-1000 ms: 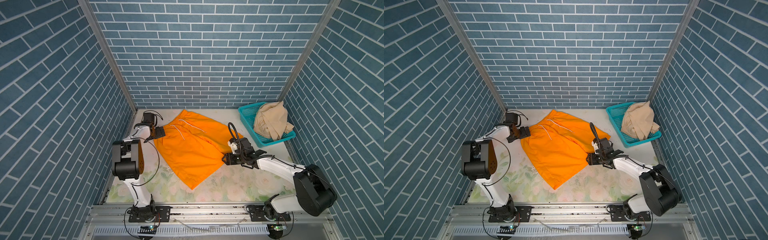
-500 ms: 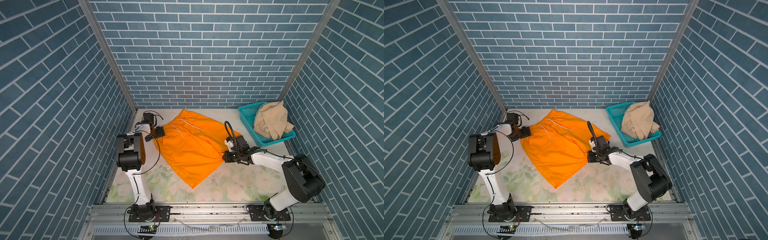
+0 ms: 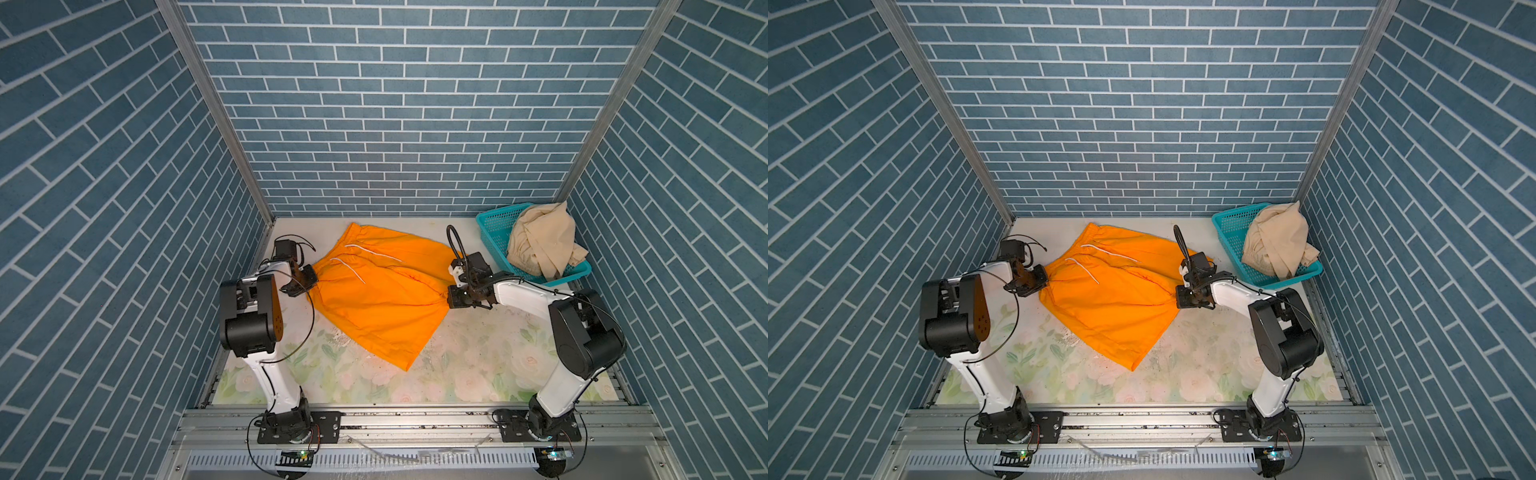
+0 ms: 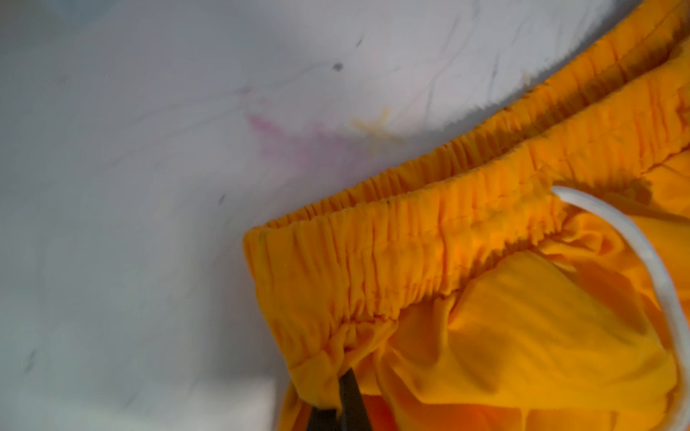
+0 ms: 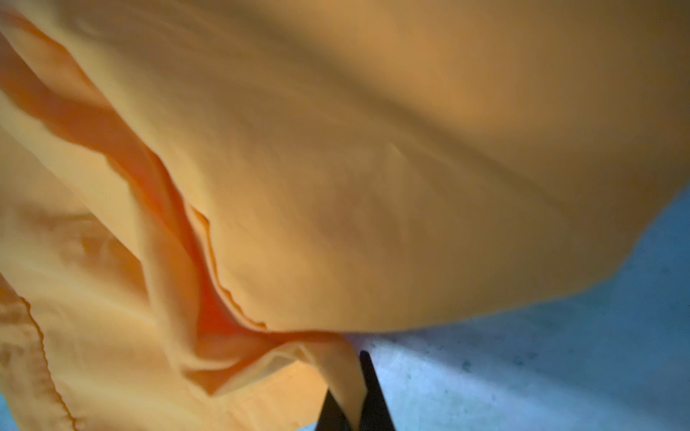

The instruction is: Fold and stack the shorts

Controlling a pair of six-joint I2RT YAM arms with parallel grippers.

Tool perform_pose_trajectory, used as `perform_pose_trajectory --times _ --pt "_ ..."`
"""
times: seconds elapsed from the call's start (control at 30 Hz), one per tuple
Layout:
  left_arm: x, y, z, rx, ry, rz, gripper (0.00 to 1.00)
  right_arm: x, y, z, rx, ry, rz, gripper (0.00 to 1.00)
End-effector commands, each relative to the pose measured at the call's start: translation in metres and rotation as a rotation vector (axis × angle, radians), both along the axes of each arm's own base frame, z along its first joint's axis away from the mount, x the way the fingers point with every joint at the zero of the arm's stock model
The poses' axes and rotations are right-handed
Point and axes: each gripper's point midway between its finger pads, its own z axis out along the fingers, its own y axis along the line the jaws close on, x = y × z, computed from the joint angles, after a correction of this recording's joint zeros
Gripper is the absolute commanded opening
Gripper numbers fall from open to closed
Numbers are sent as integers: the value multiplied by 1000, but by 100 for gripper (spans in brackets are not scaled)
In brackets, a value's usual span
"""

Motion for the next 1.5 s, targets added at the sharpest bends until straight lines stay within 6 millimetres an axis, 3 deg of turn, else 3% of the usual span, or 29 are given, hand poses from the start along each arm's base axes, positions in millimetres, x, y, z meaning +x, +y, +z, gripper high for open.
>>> perform_pose_trajectory --times 0.0,0.07,0.1,0.17,0.23,0.3,0.33,0.53,0.77,0.9,1.07,1.2,1.3,1.4,1.47 --pt "-42 4 2 22 84 63 0 -8 -13 0 -77 20 62 23" --pt "-54 -2 10 1 67 69 6 -20 -15 10 -83 13 90 33" --pt "-59 -6 14 -21 51 70 18 -29 -17 17 -91 1 104 37" --pt "-65 -12 24 -43 20 70 49 -49 -21 31 -112 -28 135 43" --pt "-68 -11 35 -31 -4 69 87 -74 -24 46 -138 -64 176 47" --pt "-70 -3 43 20 -9 73 99 -102 -15 57 -123 -101 250 49" --pt "-70 1 46 45 -7 73 100 -116 -8 62 -106 -131 288 52" --pt "-46 11 41 48 -17 67 100 -184 45 73 -98 -316 551 65" --pt "-28 7 30 2 -31 55 98 -214 93 44 -229 -342 730 66" --pt "-30 6 20 1 -6 45 82 -222 112 21 -255 -330 793 65" --pt "-33 8 13 19 31 34 58 -231 116 -7 -308 -293 847 61" --pt "-36 16 12 63 59 31 40 -235 113 -24 -372 -278 881 47" --pt "-39 20 13 92 74 31 29 -233 104 -29 -418 -274 880 25" --pt "-41 25 18 124 88 34 11 -231 100 -16 -401 -301 859 3" --pt "-45 31 25 157 103 40 4 -232 96 -1 -395 -323 851 0"
